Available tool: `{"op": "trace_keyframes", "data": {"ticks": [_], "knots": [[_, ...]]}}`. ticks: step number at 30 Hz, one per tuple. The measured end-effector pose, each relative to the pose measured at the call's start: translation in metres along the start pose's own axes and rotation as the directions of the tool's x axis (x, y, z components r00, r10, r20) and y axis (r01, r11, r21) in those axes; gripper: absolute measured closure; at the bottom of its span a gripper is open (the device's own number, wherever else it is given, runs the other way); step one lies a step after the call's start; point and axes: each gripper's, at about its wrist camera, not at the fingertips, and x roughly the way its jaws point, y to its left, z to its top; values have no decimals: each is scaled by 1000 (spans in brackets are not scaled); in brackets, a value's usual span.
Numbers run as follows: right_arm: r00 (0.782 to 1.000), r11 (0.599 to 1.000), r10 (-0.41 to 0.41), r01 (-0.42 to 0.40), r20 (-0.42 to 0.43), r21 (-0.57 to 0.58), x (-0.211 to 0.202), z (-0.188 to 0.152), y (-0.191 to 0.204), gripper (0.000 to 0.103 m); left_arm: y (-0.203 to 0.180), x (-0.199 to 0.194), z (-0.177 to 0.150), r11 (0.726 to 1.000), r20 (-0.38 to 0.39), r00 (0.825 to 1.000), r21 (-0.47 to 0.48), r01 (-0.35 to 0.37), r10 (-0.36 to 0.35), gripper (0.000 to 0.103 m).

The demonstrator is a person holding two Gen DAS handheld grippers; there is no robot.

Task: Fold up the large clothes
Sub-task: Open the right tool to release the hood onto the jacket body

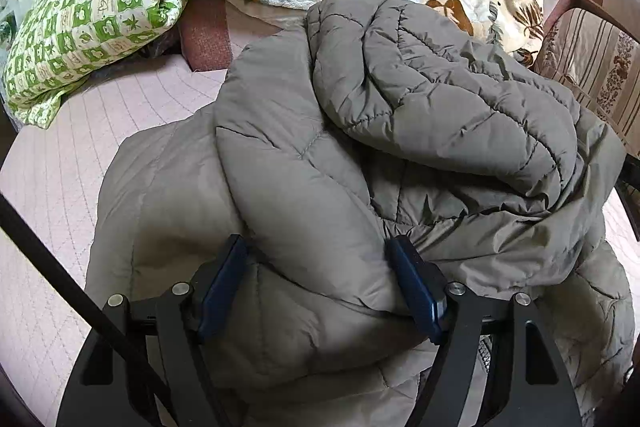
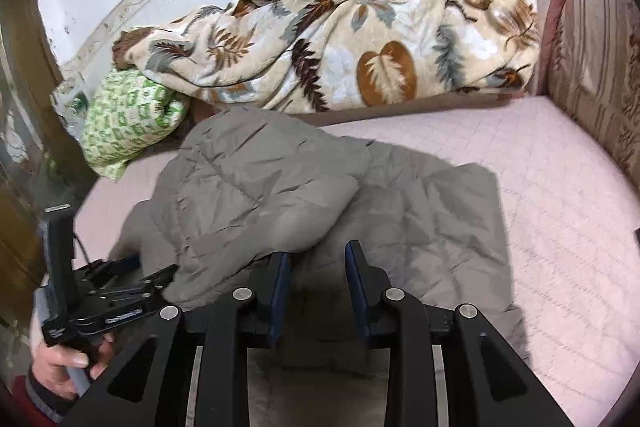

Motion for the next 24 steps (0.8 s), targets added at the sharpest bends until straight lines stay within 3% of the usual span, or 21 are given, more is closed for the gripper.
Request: {"op": "trace_keyframes", "data": {"ticks": [2, 5, 9, 12, 16, 19, 21, 24], "knots": [[998, 998, -62, 62, -25, -13, 2, -1, 1, 61, 0, 1, 0, 1000, -1, 1000, 0, 1, -1, 29], [990, 992, -125, 126, -61, 7, 5, 0, -9, 60, 1, 1, 0, 1000, -1, 1000, 0, 3, -3, 29], [978, 979, -205, 204, 45, 21, -18, 6, -9, 60, 0, 1, 0, 1000, -1, 1000, -2, 0, 0, 29], [991, 998, -53, 47, 123, 53, -30, 9, -9, 57, 0, 1, 0, 1000, 0, 1000, -3, -2, 2, 29], [994, 995, 92, -94, 60, 35, 5, -3, -1, 56, -1, 0, -1, 1000, 5, 1000, 1, -7, 7, 29], [994, 993, 111, -109, -24, 46, 37, -11, -2, 56, 0, 0, -2, 1000, 5, 1000, 0, -4, 4, 29], [990, 998, 64, -61, -128, 26, 60, -19, -2, 56, 0, 0, -2, 1000, 5, 1000, 0, 0, 0, 29], [982, 996, 77, -67, -170, 63, 73, -25, -9, 55, -1, 0, -2, 1000, 6, 1000, 9, -3, 3, 29]]}}
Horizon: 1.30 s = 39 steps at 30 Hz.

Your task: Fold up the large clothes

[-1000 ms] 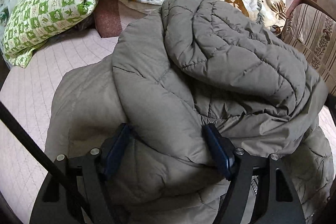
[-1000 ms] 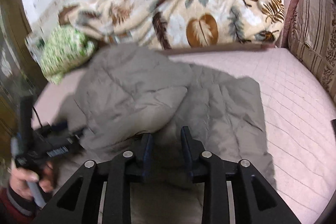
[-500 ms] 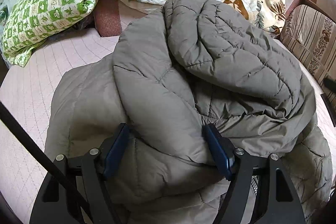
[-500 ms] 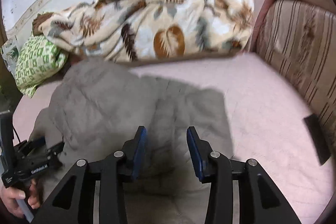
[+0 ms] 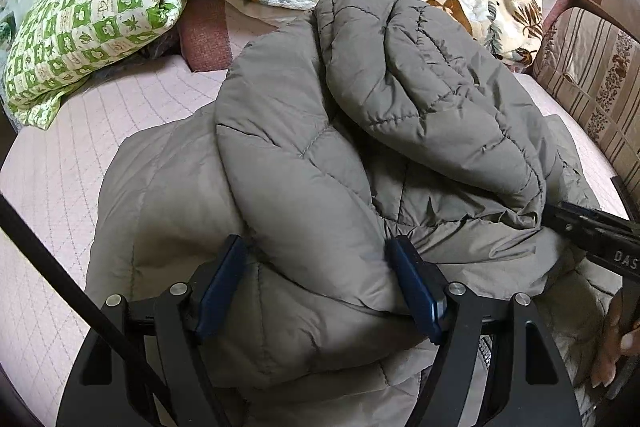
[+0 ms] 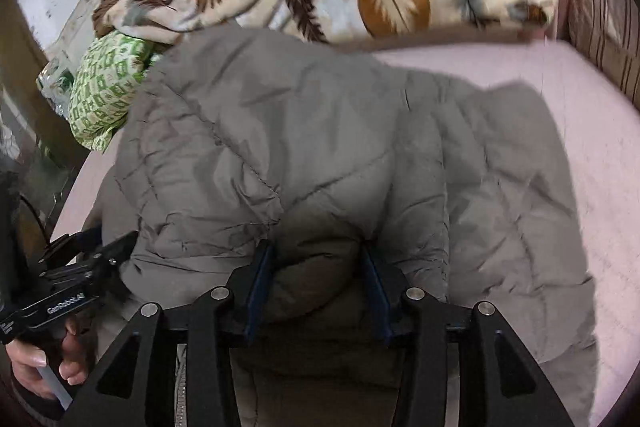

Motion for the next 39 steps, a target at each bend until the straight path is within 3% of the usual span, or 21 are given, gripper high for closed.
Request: {"op": "trace_keyframes", "data": {"ticks": [7, 24, 28, 32, 39], "knots": [[998, 996, -59, 58, -9, -62, 5, -3, 12, 54, -1, 0, -2, 1000, 8, 1000, 17, -11, 11, 28], [999, 997, -51, 50, -13, -58, -2, -1, 13, 51, -1, -13, -4, 1000, 71, 997, 12, -18, 17, 28], [999, 999, -7, 9, 42, -45, -23, 5, 16, 51, 7, -35, 1, 1000, 157, 988, -19, -8, 11, 28], [995, 996, -12, 21, 100, -91, -38, 7, 28, 51, 12, -52, 5, 997, 234, 972, -60, 48, -33, 28], [973, 981, -90, 123, 210, -147, -59, 8, 43, 51, -4, -45, 1, 999, 227, 974, -9, 34, -31, 28]]}}
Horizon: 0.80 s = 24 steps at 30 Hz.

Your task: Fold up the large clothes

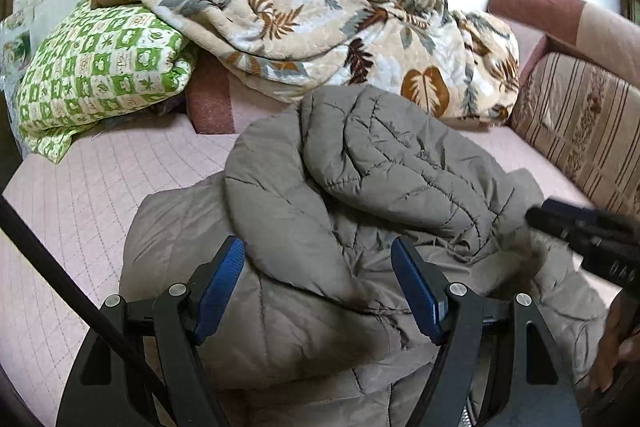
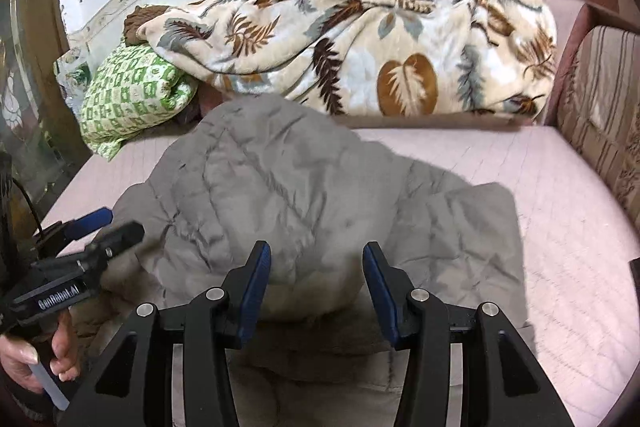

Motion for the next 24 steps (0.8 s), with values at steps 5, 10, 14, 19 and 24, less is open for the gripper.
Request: {"op": "trace_keyframes", "data": {"ticks": [5, 10, 14, 19, 24], "knots": [[997, 998, 48, -51, 61, 40, -6, 4, -5, 51, -6, 10, -5, 1000, -19, 1000, 14, 4, -4, 28], [993, 993, 116, -116, 5, 6, 23, -4, 15, 51, -15, 23, -13, 999, -57, 998, 43, 3, -1, 28], [992, 995, 94, -96, -83, -20, 49, -14, 27, 51, -18, 32, -18, 998, -99, 995, 55, -4, 9, 28], [983, 995, 104, -104, -148, 8, 64, -22, 21, 50, -19, 39, -22, 998, -128, 992, 67, -12, 20, 27], [985, 995, 90, -93, -151, -18, 64, -25, 23, 48, -21, 37, -24, 996, -125, 992, 83, -19, 30, 27]]}}
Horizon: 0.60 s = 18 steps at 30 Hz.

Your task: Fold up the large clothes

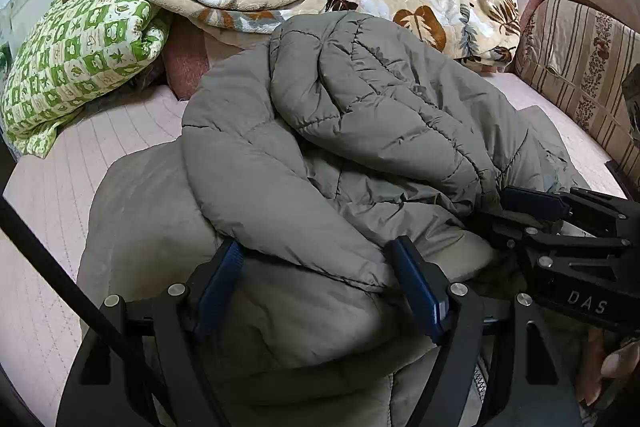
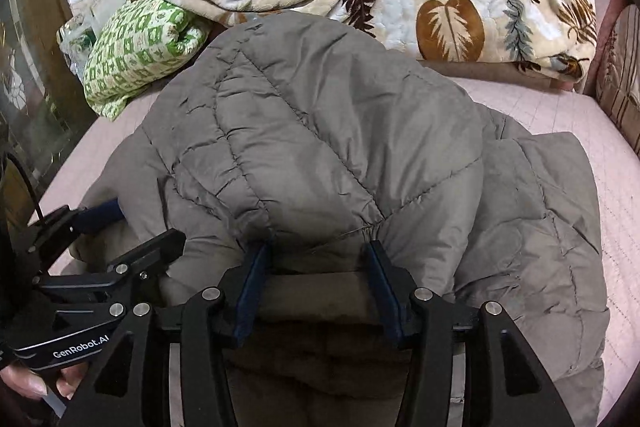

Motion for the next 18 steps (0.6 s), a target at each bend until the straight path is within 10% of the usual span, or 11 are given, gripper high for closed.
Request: {"op": "trace_keyframes", "data": {"ticks": [18], "knots": [[998, 1000, -12, 11, 66, 18, -33, 10, -19, 47, 19, -8, 8, 998, 23, 1000, -56, -9, 10, 27]]}}
